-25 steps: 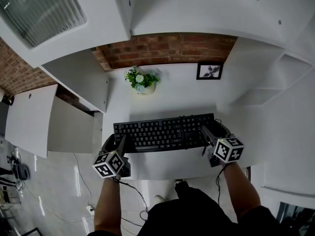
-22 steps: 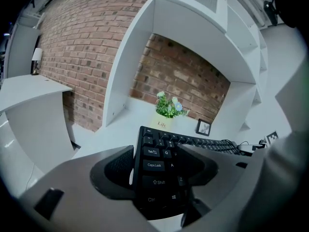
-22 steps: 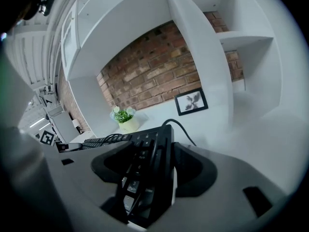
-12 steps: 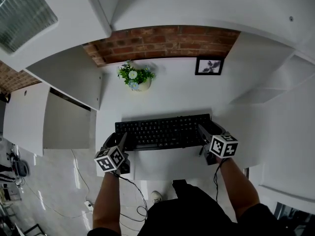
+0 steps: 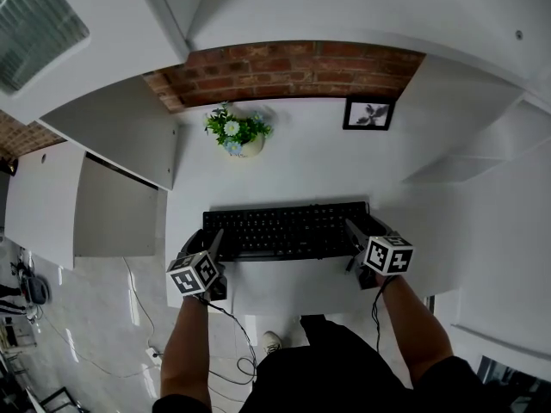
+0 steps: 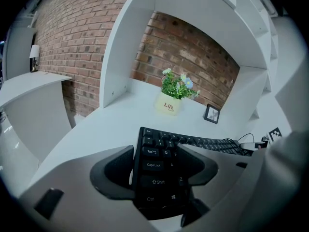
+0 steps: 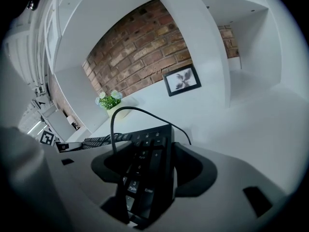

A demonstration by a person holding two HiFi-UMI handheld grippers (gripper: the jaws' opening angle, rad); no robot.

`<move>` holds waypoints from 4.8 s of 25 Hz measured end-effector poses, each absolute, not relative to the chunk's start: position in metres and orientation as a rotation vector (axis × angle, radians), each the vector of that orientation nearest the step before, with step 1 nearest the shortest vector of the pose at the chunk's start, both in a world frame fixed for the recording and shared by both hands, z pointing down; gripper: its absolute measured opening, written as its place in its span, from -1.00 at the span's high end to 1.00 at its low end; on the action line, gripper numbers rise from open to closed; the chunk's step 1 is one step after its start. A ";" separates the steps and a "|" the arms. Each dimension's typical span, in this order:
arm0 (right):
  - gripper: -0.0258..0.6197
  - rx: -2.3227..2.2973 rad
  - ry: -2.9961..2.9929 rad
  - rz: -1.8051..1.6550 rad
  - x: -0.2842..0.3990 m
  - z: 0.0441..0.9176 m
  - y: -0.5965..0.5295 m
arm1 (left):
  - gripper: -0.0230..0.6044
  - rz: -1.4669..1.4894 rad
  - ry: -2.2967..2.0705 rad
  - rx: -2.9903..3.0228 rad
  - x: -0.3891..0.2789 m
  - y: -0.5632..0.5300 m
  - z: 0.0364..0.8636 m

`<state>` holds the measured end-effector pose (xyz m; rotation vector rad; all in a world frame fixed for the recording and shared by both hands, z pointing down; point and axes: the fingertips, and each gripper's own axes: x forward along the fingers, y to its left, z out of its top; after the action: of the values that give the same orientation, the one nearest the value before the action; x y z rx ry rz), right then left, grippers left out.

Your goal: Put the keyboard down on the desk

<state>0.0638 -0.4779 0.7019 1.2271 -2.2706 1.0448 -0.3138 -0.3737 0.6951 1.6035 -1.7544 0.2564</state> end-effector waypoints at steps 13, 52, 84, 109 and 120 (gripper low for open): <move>0.06 1.211 -2.221 1.103 0.063 0.717 -0.473 | -0.02 0.254 -1.744 1.621 -0.317 -0.375 0.700; 0.86 1.391 -2.676 0.460 -0.003 0.470 -0.258 | 0.87 0.038 -1.749 2.224 -0.268 -0.176 0.460; 0.87 1.242 -2.788 0.405 0.054 0.425 -0.073 | 0.87 0.039 -1.696 2.251 -0.145 -0.014 0.440; 0.87 1.041 -2.907 0.423 0.157 0.421 -0.032 | 0.87 -0.011 -1.883 2.143 -0.029 0.048 0.430; 0.87 1.027 -2.920 0.411 0.172 0.421 -0.020 | 0.87 -0.025 -1.895 2.142 -0.013 0.062 0.431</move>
<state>0.1722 -0.0199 0.4209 1.0274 -2.9196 0.4110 -0.0130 0.0624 0.4311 2.1419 -1.8947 -0.0248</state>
